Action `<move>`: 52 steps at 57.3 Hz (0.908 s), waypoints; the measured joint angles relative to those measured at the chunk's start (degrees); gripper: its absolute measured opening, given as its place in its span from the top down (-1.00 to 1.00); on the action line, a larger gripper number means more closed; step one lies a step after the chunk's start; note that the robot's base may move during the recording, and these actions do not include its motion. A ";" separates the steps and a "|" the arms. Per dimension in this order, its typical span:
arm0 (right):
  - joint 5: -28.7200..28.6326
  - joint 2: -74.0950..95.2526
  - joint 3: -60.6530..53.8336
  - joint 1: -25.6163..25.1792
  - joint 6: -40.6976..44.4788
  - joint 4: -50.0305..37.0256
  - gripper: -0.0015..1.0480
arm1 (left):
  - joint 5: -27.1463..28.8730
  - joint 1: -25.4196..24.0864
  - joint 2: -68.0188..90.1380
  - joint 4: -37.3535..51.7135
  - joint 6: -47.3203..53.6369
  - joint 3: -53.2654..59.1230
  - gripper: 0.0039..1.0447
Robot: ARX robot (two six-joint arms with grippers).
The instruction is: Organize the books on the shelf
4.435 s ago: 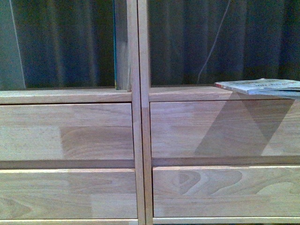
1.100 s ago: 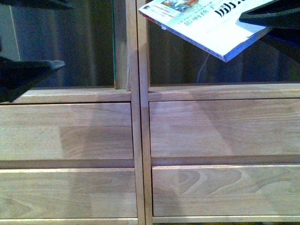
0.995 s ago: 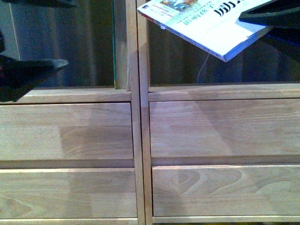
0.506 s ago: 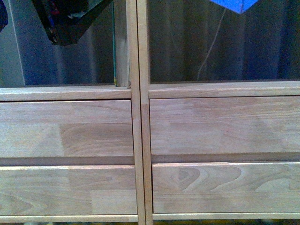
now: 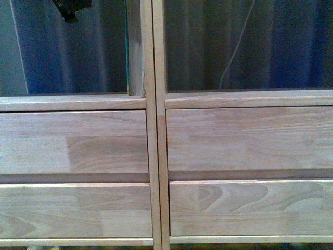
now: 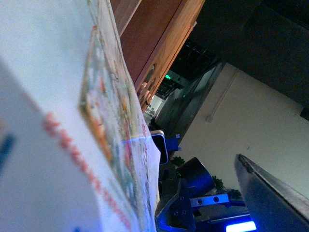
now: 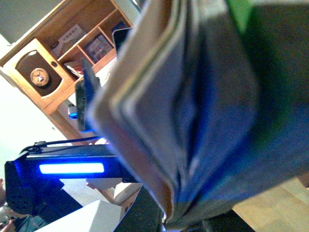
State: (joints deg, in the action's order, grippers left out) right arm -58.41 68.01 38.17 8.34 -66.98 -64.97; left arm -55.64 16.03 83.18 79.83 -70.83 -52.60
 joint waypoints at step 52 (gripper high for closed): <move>-6.38 -0.24 0.07 -9.29 3.43 4.68 -0.56 | -1.22 -5.46 -1.77 -1.40 5.44 1.38 0.83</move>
State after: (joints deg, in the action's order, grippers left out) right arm -64.79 67.77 38.24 -0.95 -63.55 -60.29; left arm -56.86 10.57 81.41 78.43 -65.39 -51.22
